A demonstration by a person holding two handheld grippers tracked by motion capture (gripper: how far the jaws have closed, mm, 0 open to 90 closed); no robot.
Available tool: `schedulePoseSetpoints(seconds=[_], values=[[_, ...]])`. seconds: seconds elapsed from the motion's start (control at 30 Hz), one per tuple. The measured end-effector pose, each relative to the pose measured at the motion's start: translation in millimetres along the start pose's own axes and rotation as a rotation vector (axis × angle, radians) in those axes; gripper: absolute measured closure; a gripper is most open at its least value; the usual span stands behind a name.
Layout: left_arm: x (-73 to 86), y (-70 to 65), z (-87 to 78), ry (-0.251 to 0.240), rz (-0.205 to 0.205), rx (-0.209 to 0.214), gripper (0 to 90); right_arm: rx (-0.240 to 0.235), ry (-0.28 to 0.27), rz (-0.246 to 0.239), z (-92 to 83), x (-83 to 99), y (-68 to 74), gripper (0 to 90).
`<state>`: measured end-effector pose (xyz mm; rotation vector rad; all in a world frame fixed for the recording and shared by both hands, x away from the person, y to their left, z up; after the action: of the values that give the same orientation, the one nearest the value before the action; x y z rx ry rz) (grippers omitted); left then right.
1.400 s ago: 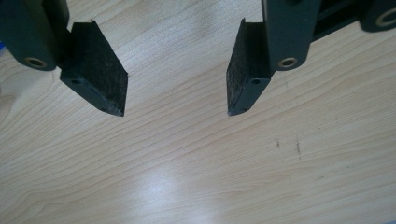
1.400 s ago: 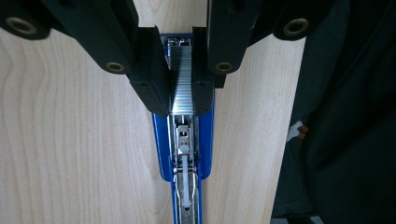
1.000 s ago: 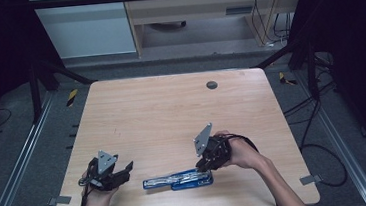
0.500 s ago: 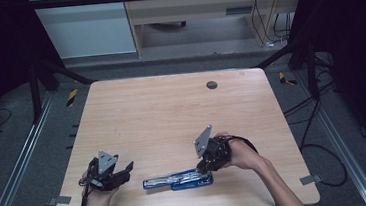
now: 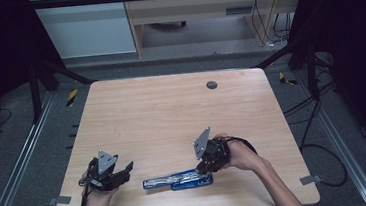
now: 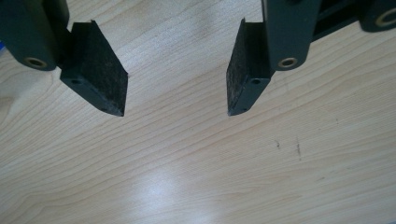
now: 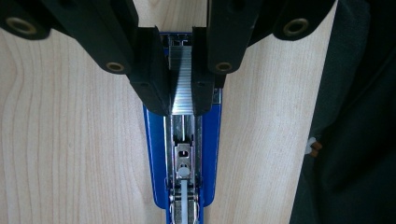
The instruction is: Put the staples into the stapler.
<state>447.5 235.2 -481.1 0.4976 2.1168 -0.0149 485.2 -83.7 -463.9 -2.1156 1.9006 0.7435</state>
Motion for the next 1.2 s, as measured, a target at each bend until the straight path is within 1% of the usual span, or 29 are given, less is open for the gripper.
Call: schedulePoseSetpoints(seconds=[0.43, 0.53, 0.57, 0.7, 0.97, 1.2], values=[[-0.1, -0.2, 0.2, 0.001, 0.001, 0.001, 38.3, 0.000, 0.008, 0.008, 1.9, 2.0, -0.5, 77.6], [0.0, -0.1, 0.0, 0.000, 0.001, 0.000, 38.2, 0.005, 0.016, 0.003, 3.2, 1.7, -1.0, 77.6], [0.0, 0.0, 0.0, 0.001, 0.001, 0.000, 38.2, 0.005, 0.017, 0.015, 3.8, 1.6, -0.3, 77.6], [0.0, 0.0, -0.1, 0.000, 0.000, 0.000, 38.2, 0.012, 0.027, 0.004, 5.2, 1.1, -0.9, 77.6], [-0.1, -0.2, 0.1, 0.001, 0.001, 0.002, 38.2, 0.010, 0.022, 0.018, 5.6, 1.9, -0.1, 77.4], [-0.1, -0.4, 0.2, 0.001, 0.003, 0.001, 38.2, 0.015, 0.028, 0.022, 5.7, 3.3, -0.5, 73.9]])
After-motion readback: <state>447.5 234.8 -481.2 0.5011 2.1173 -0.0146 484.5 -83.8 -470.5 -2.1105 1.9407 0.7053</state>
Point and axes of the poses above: each handheld gripper's, and its own axes: z roughly forward along the jaws, x roughly out of its underside, y roughly to its left, the point moved 3 cm from there along z, roughly forward along the jaws, and after that the axes turned 8 degrees about -x, right-handed, at the moved point
